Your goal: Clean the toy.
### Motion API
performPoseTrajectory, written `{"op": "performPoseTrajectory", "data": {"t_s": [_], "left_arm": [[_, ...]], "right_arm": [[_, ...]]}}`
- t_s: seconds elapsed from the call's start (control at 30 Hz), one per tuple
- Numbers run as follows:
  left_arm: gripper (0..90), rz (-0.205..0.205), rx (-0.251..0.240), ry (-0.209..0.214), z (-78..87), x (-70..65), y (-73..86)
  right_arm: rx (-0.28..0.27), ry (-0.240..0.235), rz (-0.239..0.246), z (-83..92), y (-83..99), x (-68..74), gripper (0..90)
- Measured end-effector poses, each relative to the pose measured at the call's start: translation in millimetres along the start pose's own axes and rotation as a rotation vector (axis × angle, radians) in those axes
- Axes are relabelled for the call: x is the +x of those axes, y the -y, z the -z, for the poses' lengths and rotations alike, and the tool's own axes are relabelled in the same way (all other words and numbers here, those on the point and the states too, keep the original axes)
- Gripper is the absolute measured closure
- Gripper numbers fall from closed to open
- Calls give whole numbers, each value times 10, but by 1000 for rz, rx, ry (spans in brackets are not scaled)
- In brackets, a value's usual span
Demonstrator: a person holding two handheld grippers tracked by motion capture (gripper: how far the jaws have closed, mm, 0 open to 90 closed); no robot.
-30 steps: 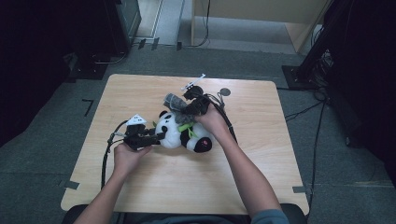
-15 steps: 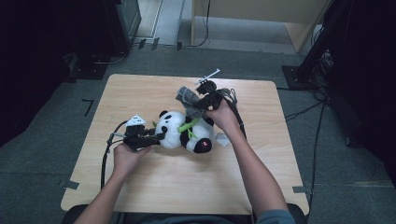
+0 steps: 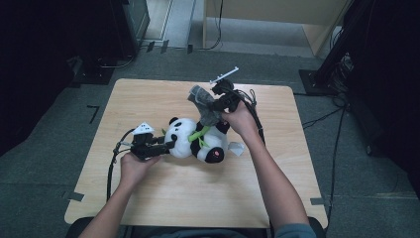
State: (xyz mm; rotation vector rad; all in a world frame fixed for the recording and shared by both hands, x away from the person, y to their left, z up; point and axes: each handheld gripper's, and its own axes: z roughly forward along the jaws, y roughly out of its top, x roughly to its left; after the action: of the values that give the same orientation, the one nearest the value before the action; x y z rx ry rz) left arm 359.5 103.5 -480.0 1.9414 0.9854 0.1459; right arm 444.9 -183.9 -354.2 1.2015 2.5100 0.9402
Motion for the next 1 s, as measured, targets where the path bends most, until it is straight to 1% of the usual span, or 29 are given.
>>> {"op": "performPoseTrajectory", "data": {"t_s": [0.1,0.23,0.37,0.4,0.5,0.57,0.67,0.8,0.87,0.9,0.97,1.0], "left_arm": [[571,3,-5,0,-3,3,-1],[570,2,-5,0,-2,3,-1],[571,2,-7,-3,-3,0,-1],[571,2,-7,-3,-2,-1,-1],[570,3,-7,-3,-2,-2,-1],[570,2,-6,-3,0,-1,-1],[569,4,-6,-4,0,-4,0],[569,7,-1,-3,1,-1,-3],[569,12,4,-4,1,3,-7],[569,17,2,-3,-1,3,-9],[569,17,3,-4,-3,0,-15],[569,15,5,-5,-3,-1,-20]], "right_arm": [[-9,-27,30,12,-108,150,781],[-12,-60,67,-54,-231,363,781],[-16,-96,92,-150,-327,564,781],[-10,-105,101,-184,-355,621,781],[-7,-130,111,-275,-397,744,781],[6,-145,121,-357,-400,809,781],[40,-164,119,-509,-359,858,780],[81,-174,107,-679,-261,843,780],[77,-180,91,-722,-216,803,778],[74,-173,88,-729,-199,784,774],[68,-142,108,-726,-166,748,773],[62,-141,102,-718,-155,720,773]]}}
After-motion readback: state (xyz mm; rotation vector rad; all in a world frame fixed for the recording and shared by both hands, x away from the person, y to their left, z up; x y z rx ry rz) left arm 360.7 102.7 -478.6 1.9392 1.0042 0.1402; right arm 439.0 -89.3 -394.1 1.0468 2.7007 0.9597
